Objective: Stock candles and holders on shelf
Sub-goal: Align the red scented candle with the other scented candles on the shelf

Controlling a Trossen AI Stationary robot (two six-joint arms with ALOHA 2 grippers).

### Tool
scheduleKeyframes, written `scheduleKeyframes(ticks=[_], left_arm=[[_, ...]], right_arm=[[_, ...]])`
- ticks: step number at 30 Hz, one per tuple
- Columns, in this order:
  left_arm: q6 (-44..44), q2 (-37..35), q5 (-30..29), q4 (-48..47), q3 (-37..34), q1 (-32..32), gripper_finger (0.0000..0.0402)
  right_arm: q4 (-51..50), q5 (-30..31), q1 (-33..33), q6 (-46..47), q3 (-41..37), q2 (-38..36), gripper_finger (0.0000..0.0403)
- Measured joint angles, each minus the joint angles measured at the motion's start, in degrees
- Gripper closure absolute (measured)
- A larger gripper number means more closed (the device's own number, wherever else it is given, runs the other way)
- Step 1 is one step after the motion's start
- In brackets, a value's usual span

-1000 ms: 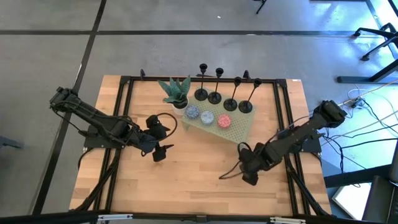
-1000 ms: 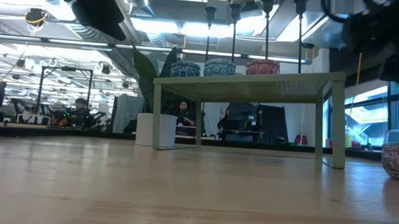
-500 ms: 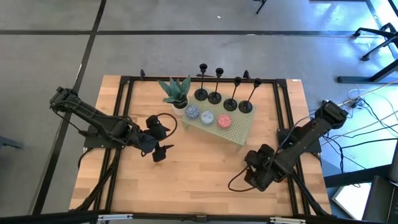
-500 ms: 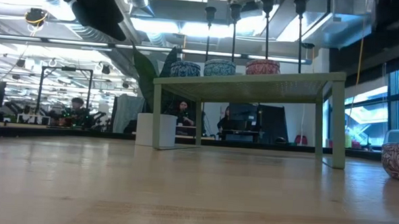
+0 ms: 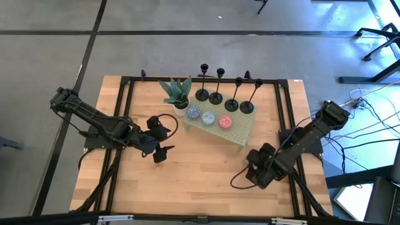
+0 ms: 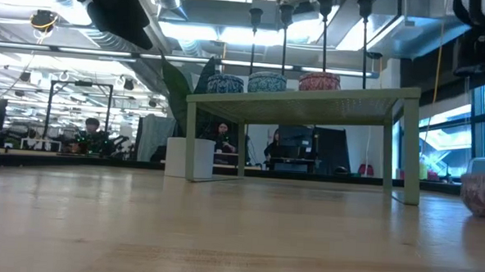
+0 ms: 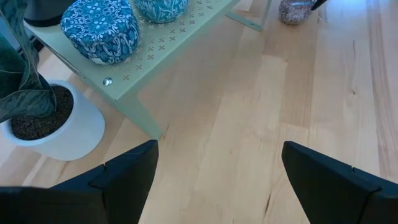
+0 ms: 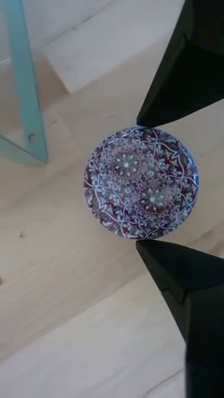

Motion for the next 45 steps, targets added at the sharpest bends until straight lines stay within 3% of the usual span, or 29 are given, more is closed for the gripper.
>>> scheduleKeyframes(ticks=[45], left_arm=[[-0.01,0.02,4.39,0.02,0.0,0.0,0.0061]], right_arm=[[-1.49,-1.56,-2.54,-4.03,0.32,0.0,0.0086]])
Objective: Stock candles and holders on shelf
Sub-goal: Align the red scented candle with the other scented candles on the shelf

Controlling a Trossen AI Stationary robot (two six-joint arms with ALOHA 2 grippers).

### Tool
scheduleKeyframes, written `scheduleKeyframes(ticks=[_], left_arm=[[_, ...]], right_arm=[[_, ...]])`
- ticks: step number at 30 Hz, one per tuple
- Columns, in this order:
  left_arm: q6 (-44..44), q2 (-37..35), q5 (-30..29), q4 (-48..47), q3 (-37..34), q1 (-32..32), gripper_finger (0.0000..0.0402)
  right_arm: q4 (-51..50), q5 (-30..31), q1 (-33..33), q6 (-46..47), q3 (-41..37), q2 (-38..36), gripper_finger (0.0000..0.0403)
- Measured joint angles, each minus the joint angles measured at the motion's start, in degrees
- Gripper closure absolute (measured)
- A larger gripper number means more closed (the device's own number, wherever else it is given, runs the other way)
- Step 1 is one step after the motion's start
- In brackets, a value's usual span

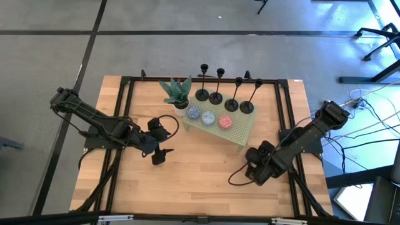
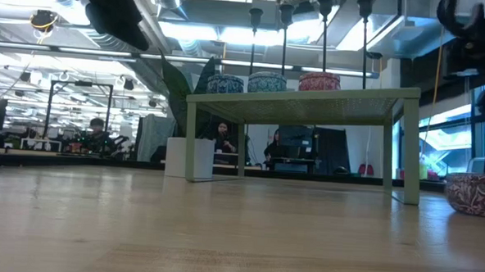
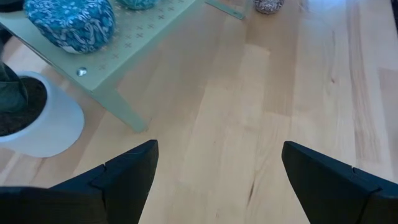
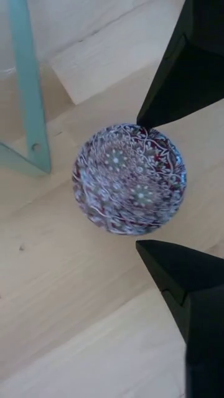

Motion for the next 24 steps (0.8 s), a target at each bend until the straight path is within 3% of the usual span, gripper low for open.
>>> scheduleKeyframes(ticks=[16,24], left_arm=[[0.97,0.0,1.13,0.0,-0.02,0.0,0.0061],[1.12,-0.02,1.38,0.0,-0.02,-0.02,0.0061]], right_arm=[[0.72,0.61,-4.52,-2.18,-0.03,0.0,0.0086],[8.4,0.3,-4.6,-1.81,-3.61,-0.2,0.0085]])
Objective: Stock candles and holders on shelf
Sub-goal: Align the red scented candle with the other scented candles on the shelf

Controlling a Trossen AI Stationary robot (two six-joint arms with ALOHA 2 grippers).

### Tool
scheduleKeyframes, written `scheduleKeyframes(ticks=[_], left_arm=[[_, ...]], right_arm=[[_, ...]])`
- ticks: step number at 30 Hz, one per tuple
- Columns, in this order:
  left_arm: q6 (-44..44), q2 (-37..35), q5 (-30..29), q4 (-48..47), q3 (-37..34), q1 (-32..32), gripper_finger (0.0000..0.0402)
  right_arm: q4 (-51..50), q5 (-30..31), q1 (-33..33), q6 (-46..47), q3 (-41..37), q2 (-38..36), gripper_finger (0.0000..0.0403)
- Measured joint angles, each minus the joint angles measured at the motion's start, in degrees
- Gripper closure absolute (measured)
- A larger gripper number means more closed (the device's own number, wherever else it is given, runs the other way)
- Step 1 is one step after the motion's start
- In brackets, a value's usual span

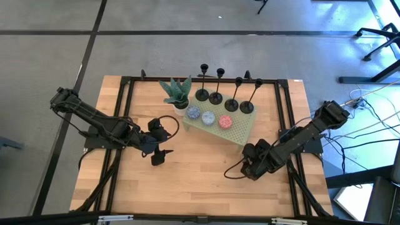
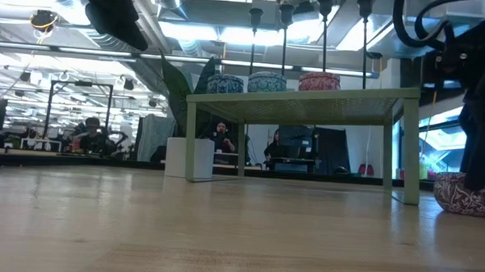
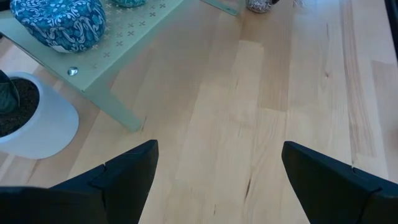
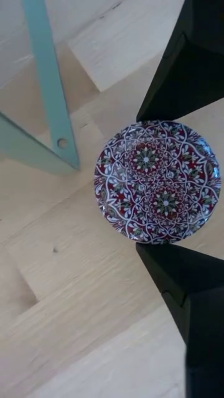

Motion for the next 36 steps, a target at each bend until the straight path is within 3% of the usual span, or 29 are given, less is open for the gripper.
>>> scheduleKeyframes(ticks=[12,23,32,36], left_arm=[[0.02,0.02,0.06,-0.02,0.0,0.02,0.0061],[1.23,0.02,0.11,-0.04,0.0,0.01,0.0061],[1.96,0.02,0.08,-0.02,0.0,0.01,0.0061],[1.95,0.02,0.06,-0.02,0.0,0.02,0.0061]], right_arm=[[3.09,-3.42,0.0,0.28,-0.15,0.11,0.009],[20.11,-11.47,1.07,-0.75,-0.04,0.44,0.0101],[20.88,-8.38,2.43,-10.04,10.02,0.42,0.0101],[12.68,-5.09,1.91,-17.84,16.99,0.34,0.0101]])
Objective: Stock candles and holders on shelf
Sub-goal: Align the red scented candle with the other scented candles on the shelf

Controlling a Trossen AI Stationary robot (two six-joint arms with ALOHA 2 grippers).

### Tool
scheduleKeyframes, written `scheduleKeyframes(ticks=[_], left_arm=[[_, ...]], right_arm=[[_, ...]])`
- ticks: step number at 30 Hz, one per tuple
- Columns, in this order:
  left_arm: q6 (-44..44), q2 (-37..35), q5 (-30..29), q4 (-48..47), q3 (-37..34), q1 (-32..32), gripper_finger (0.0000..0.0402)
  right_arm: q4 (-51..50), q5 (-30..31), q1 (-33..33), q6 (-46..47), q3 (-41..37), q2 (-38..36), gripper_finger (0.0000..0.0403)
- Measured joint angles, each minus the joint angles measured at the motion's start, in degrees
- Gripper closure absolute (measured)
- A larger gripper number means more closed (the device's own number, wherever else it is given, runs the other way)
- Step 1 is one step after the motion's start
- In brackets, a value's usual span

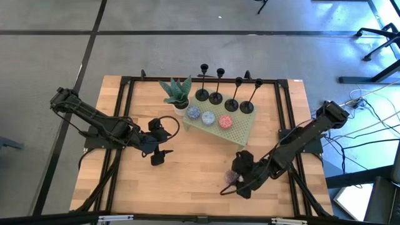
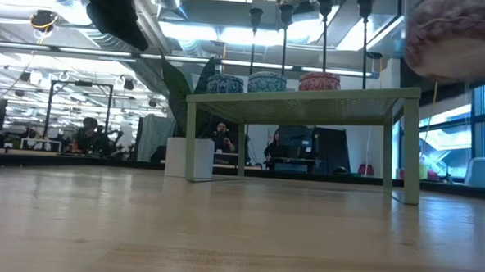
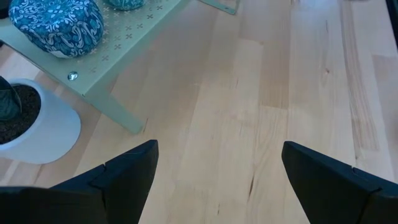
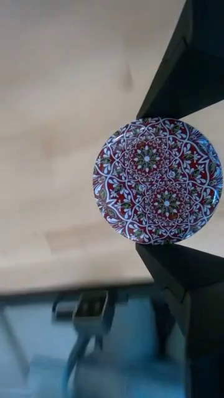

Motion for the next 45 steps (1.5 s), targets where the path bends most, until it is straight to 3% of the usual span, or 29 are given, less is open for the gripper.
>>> scheduleKeyframes(ticks=[8,16,29,45], left_arm=[[0.0,-0.02,0.05,0.0,0.0,0.0,0.0061],[0.0,-0.01,0.18,0.0,0.0,0.0,0.0061],[-0.07,-0.01,0.33,0.01,0.0,-0.02,0.0061],[-0.04,0.0,0.35,0.0,0.0,-0.02,0.0061]], right_arm=[[-33.01,10.47,-2.54,-3.49,13.54,-0.08,0.0095],[-50.59,20.71,-8.57,-3.54,18.53,-0.14,0.0094],[-50.15,15.04,-19.03,-11.48,17.88,-0.14,0.0093],[-47.1,12.42,-21.45,-12.9,17.81,-0.14,0.0093]])
